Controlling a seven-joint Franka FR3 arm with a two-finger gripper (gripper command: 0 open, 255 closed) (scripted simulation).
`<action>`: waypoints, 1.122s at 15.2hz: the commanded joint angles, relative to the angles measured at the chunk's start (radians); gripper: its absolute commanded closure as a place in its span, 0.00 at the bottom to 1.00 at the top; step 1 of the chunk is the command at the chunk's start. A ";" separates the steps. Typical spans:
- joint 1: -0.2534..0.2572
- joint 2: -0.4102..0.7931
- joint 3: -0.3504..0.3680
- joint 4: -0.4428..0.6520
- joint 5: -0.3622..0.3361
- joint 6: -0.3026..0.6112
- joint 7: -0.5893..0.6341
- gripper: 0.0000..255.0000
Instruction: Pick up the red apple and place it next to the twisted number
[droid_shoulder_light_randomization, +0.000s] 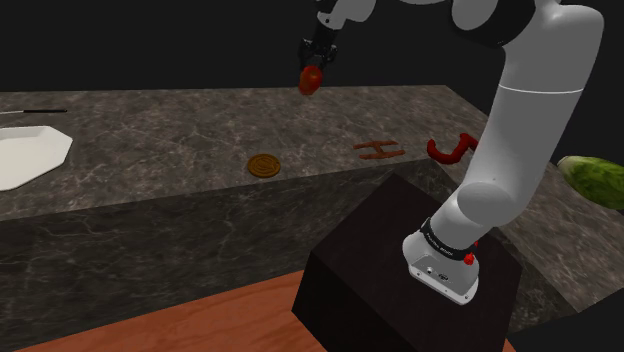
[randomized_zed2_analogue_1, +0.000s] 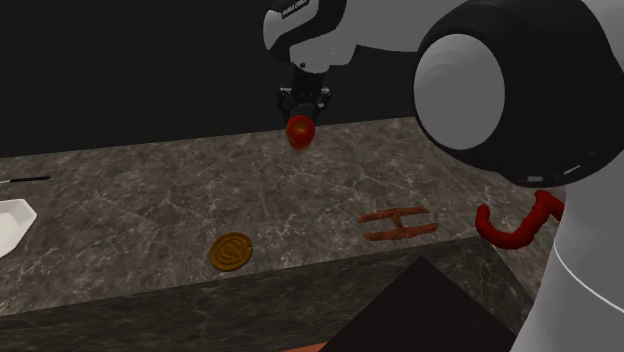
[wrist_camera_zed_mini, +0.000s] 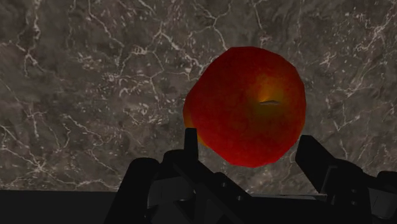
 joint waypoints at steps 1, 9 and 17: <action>0.002 -0.011 -0.002 0.014 -0.006 -0.024 0.008 1.00; 0.001 -0.034 -0.007 0.089 -0.021 -0.120 0.029 1.00; -0.032 -0.222 -0.043 -0.146 -0.042 -0.082 -0.052 1.00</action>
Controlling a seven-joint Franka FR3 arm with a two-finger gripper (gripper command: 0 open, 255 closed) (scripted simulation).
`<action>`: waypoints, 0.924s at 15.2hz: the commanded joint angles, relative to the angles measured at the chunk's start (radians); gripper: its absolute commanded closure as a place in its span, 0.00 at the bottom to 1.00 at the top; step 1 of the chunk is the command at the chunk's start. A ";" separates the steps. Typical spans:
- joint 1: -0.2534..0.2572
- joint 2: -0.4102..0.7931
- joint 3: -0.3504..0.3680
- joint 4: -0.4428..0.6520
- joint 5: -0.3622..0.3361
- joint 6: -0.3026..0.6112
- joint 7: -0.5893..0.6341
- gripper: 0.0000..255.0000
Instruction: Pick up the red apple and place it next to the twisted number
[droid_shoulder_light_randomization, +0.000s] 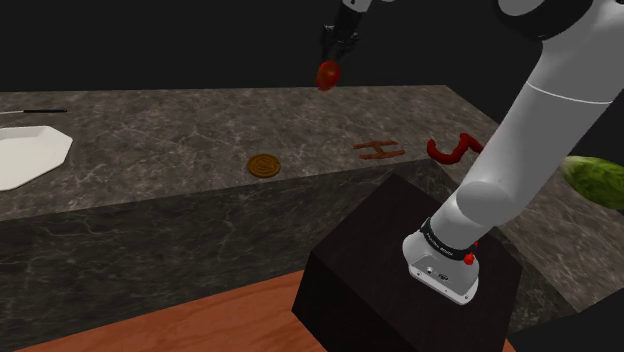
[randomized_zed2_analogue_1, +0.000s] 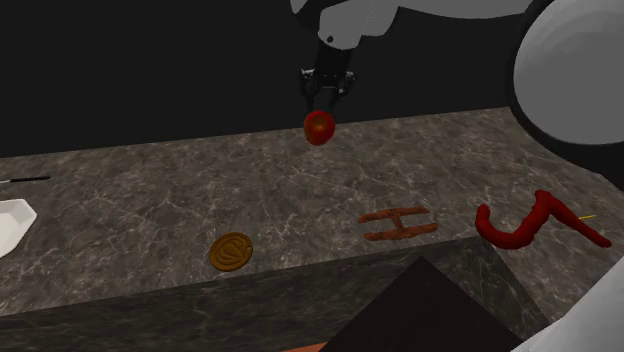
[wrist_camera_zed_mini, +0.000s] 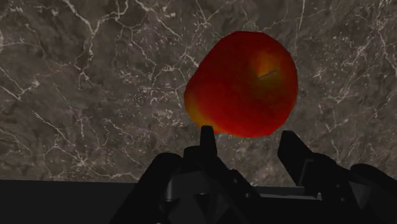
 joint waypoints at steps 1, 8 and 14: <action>-0.015 -0.058 -0.014 -0.076 -0.006 0.014 -0.033 1.00; -0.029 -0.141 -0.030 -0.204 -0.031 0.060 -0.036 0.00; 0.015 -0.108 0.007 -0.354 -0.086 0.255 0.200 0.00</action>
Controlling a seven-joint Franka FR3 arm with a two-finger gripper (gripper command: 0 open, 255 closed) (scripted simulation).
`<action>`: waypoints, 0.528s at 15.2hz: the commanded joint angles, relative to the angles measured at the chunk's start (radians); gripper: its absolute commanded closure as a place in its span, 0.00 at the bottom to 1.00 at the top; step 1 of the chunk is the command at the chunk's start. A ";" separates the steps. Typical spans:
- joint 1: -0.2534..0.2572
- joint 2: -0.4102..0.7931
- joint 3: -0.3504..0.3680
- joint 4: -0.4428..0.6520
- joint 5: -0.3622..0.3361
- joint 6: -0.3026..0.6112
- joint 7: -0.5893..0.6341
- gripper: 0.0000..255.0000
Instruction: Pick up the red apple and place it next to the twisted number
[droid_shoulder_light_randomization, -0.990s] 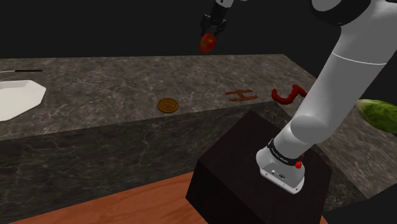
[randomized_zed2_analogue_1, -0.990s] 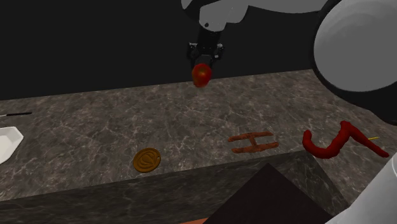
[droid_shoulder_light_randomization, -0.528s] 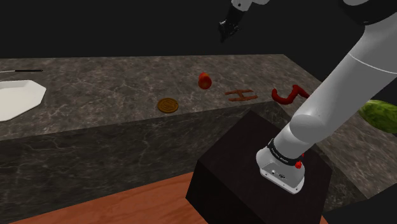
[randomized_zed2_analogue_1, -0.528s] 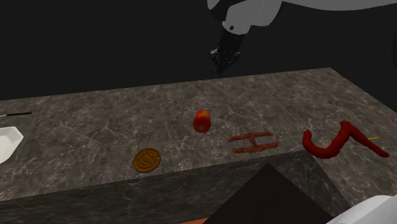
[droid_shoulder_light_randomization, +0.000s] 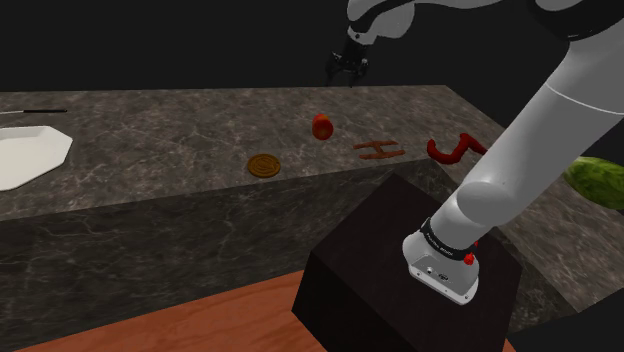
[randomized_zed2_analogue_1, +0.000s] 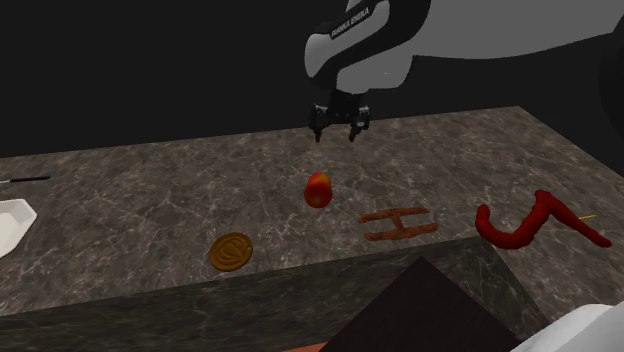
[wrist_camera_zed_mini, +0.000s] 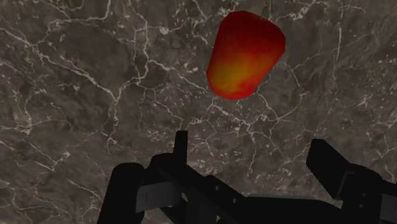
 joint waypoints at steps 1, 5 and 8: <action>0.015 0.026 0.012 -0.029 -0.017 0.059 0.086 0.00; 0.050 0.092 0.027 -0.081 -0.052 0.170 0.253 0.00; 0.068 0.140 0.031 -0.094 -0.062 0.226 0.325 0.00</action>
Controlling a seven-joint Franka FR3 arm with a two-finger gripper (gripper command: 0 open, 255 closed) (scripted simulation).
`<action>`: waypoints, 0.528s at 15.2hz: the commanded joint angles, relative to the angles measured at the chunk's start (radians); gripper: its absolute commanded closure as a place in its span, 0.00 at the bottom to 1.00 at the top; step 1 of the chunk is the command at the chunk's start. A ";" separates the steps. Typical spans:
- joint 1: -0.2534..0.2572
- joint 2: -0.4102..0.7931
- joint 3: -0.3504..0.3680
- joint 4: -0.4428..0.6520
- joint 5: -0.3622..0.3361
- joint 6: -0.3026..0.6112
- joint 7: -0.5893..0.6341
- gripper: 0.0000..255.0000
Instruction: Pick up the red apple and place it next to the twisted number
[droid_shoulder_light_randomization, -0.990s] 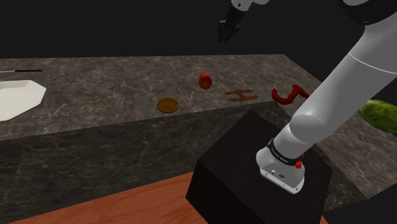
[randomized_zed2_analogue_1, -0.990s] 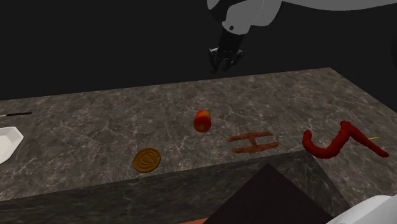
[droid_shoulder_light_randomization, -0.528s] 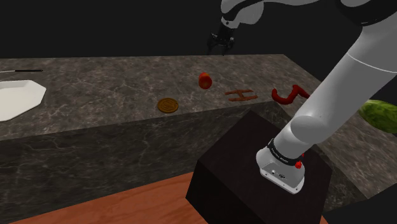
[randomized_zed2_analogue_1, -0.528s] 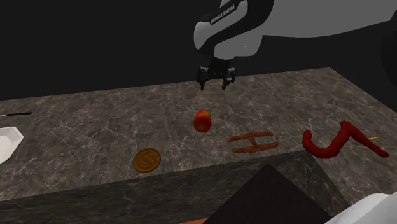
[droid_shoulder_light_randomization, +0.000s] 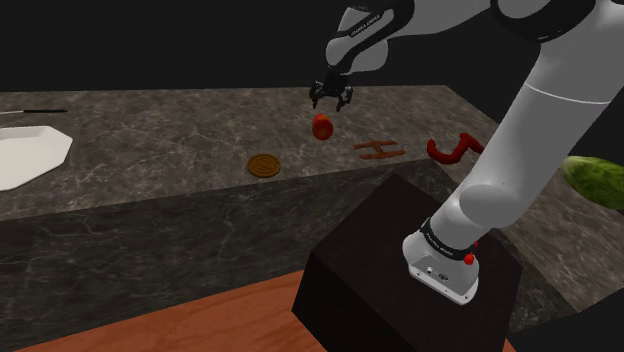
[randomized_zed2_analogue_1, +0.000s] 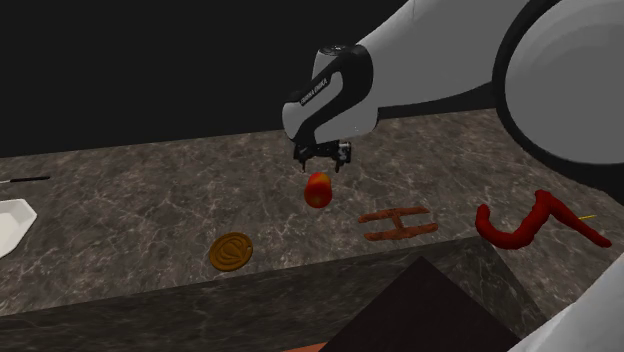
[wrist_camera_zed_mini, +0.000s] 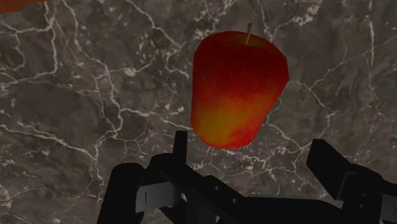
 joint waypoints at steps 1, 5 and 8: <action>0.003 0.021 0.001 -0.009 0.002 0.029 0.016 0.00; -0.001 0.067 0.007 -0.008 0.021 0.073 0.002 0.00; -0.003 0.085 0.011 -0.007 0.028 0.090 -0.003 0.00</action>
